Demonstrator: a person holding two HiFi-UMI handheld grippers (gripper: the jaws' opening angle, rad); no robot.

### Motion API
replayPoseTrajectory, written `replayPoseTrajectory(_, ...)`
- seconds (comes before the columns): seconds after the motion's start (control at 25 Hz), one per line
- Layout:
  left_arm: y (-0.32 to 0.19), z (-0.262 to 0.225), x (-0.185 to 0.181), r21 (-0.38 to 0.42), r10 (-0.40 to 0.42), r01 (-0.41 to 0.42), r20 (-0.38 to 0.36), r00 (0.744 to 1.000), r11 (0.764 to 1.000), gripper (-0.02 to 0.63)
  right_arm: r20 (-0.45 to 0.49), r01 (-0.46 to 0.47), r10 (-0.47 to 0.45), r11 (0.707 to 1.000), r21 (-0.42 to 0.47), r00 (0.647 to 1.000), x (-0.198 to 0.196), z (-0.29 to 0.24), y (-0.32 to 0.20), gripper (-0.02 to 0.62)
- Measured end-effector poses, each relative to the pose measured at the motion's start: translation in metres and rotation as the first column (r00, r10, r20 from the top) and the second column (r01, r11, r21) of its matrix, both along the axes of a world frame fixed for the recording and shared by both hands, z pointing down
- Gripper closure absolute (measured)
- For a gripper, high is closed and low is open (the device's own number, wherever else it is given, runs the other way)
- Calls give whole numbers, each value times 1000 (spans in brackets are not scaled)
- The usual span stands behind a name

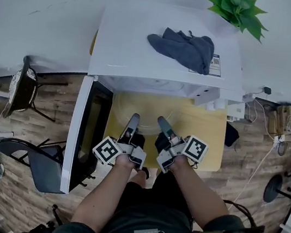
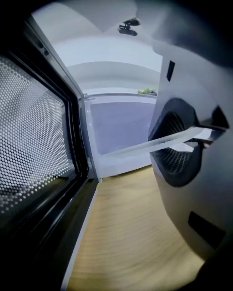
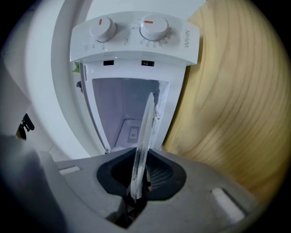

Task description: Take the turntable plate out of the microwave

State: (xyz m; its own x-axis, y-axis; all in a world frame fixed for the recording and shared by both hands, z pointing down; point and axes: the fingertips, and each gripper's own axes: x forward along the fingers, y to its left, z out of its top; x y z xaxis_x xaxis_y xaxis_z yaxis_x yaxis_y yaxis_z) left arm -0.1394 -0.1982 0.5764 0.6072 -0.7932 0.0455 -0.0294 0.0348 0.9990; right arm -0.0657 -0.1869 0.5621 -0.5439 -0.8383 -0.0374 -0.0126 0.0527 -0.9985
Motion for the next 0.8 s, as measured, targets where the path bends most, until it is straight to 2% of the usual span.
replayPoseTrajectory(0.2, 28, -16, 3, 24, 27, -27, -25, 999, 999, 563, -26, 6, -5, 1000, 18, 1000, 2, -18, 27, 549)
replayPoseTrajectory(0.36, 47, -27, 9, 35, 35, -35, -20, 999, 999, 558, -41, 30, -28, 999, 39, 999, 6, -30, 45, 548)
replayPoseTrajectory(0.48, 62, -44, 17, 79, 24, -24, -1, 1000, 997, 558, -24, 61, -60, 997, 42, 998, 14, -41, 60, 548)
replayPoseTrajectory(0.8, 109, -86, 44, 95, -79, 75, 41, 996, 993, 558, -10, 202, -203, 970, 132, 979, 42, -91, 95, 545)
